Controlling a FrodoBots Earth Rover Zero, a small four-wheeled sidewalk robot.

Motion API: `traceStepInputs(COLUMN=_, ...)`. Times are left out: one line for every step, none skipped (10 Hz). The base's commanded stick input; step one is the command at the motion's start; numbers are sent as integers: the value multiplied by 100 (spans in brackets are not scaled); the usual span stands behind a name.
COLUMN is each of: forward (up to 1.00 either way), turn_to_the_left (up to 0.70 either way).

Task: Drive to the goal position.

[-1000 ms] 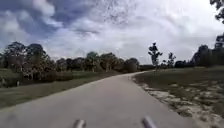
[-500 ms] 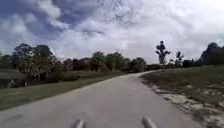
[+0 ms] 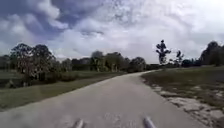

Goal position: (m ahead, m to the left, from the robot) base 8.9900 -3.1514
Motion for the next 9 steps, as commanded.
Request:
traceStepInputs(forward=69, turn_to_the_left=3)
traceStepInputs(forward=69, turn_to_the_left=3)
traceStepInputs(forward=69, turn_to_the_left=3)
traceStepInputs(forward=69, turn_to_the_left=3)
traceStepInputs(forward=69, turn_to_the_left=3)
traceStepInputs(forward=69, turn_to_the_left=3)
traceStepInputs(forward=69, turn_to_the_left=3)
traceStepInputs(forward=69, turn_to_the_left=3)
traceStepInputs(forward=69, turn_to_the_left=3)
